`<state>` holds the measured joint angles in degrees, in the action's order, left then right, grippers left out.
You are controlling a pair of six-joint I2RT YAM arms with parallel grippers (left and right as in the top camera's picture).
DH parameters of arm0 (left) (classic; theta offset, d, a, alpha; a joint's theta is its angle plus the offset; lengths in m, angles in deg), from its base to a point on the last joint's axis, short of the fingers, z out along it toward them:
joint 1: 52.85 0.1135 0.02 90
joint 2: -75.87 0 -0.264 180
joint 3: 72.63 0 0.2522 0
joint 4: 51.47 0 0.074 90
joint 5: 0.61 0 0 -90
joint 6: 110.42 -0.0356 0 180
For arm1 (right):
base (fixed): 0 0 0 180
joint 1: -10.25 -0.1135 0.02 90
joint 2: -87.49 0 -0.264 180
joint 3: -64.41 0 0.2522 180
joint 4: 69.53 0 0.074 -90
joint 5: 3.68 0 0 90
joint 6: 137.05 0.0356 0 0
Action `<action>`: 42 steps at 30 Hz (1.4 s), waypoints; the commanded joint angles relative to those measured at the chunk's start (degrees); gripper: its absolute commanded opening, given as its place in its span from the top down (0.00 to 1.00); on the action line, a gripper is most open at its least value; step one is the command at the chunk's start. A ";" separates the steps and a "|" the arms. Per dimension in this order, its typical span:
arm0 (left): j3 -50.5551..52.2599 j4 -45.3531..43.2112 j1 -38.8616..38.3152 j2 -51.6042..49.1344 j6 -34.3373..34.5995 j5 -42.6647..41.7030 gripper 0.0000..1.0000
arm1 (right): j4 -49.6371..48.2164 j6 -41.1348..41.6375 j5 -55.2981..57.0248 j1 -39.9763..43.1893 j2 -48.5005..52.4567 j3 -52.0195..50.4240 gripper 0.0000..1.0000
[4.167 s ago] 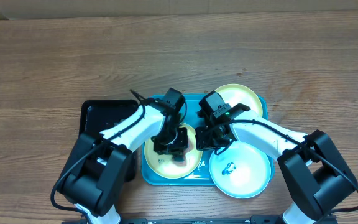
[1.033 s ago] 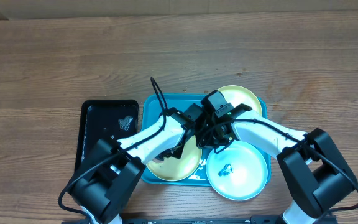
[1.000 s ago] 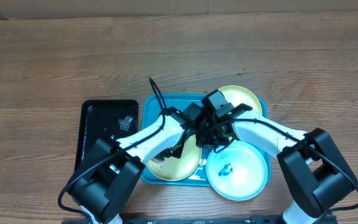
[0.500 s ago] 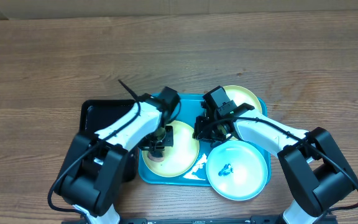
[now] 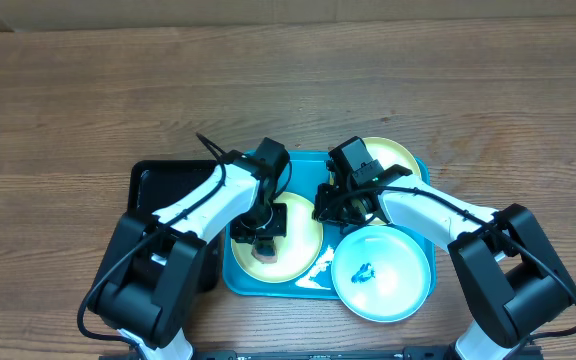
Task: Clean dirty plates on tray and stack at the side
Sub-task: 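Scrub the yellow plate surface with the sponge in the left gripper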
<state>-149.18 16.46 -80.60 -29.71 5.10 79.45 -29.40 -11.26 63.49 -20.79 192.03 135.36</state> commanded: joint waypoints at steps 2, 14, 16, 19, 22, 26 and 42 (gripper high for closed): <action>2.36 2.86 -2.38 -2.62 -4.44 2.71 0.96 | -2.56 6.21 -5.25 0.17 0.00 1.16 0.96; 2.36 1.68 -7.48 -2.54 -6.51 10.36 0.96 | -2.51 6.19 -7.34 2.19 0.00 1.16 0.96; 2.36 1.68 -7.91 -2.01 -6.01 9.90 0.96 | -2.51 6.19 -7.96 2.67 0.00 1.16 0.96; 2.36 1.62 -7.91 -0.07 -5.29 9.05 0.96 | -2.58 6.01 -7.96 3.45 0.00 1.16 0.96; 2.34 0.83 -7.82 3.02 -4.72 9.27 0.96 | -2.99 6.01 -7.96 4.22 0.00 1.16 0.96; 2.29 0.83 -7.78 5.68 -4.48 9.31 0.96 | -3.43 6.03 -7.82 4.44 0.02 1.16 0.96; 2.29 -0.63 -1.11 5.73 -2.97 10.36 0.96 | 4.37 -0.11 -4.83 2.99 0.07 1.16 0.49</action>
<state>-147.34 16.37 -83.57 -25.50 0.62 90.03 -25.53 -9.14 57.85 -18.02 191.92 136.36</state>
